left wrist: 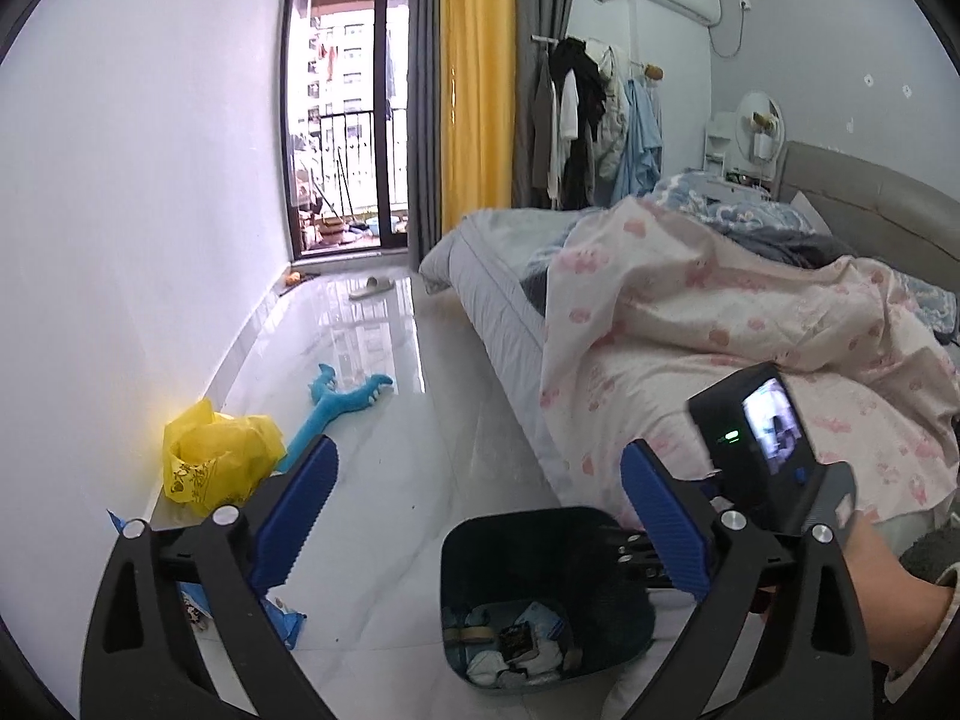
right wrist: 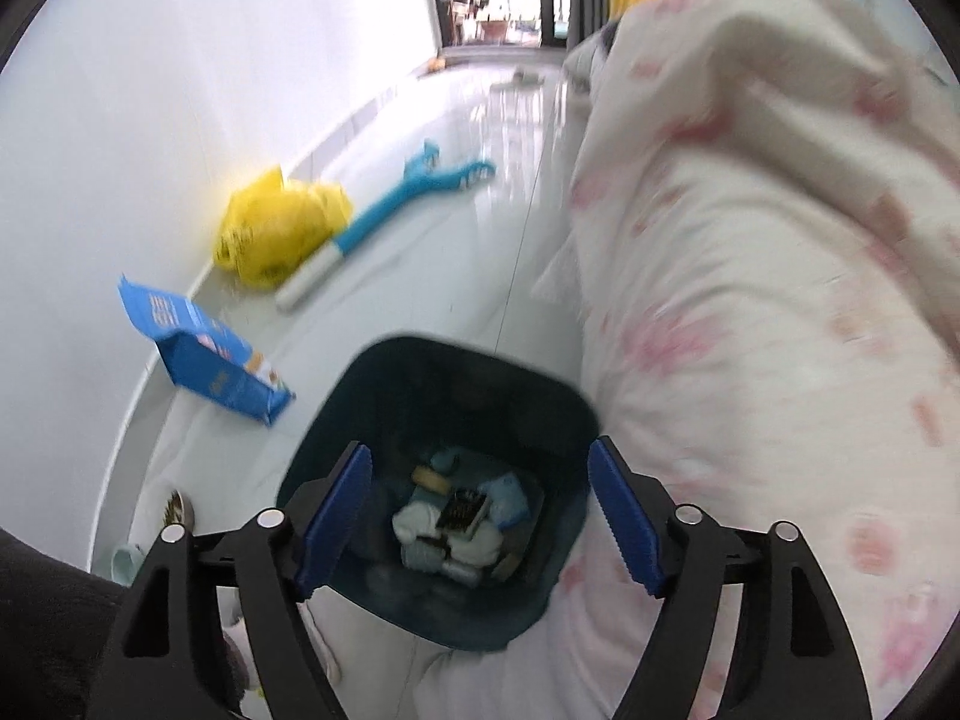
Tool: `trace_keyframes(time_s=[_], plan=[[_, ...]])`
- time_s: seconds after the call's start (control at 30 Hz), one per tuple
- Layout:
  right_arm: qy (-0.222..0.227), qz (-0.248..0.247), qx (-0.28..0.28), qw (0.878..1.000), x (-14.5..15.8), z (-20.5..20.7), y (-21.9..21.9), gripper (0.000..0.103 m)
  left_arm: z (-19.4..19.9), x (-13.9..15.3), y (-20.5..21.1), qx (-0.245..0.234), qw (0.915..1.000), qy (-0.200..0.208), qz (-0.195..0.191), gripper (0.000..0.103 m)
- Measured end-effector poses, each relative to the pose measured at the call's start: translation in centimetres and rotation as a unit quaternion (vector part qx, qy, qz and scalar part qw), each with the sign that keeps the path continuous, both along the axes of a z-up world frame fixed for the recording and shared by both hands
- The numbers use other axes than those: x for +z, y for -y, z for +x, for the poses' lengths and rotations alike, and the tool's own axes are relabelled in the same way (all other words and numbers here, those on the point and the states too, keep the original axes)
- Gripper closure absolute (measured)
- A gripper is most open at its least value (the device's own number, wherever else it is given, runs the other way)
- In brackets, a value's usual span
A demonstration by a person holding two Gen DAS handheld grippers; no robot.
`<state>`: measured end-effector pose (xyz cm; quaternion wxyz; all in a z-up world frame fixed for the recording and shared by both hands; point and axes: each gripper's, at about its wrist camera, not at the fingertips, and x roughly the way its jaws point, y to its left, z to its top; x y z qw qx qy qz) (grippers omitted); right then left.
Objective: Collect trash
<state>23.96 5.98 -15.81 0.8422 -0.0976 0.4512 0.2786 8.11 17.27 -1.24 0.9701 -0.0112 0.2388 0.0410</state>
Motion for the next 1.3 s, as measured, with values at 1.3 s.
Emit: trace_keyframes(time_s=[1.3], plan=[[0.270, 0.086, -0.148, 0.947, 16.8, -16.3, 28.6, 0.003, -7.0, 3.9, 10.4, 0.029, 0.9955, 0.088, 0.023, 0.003]])
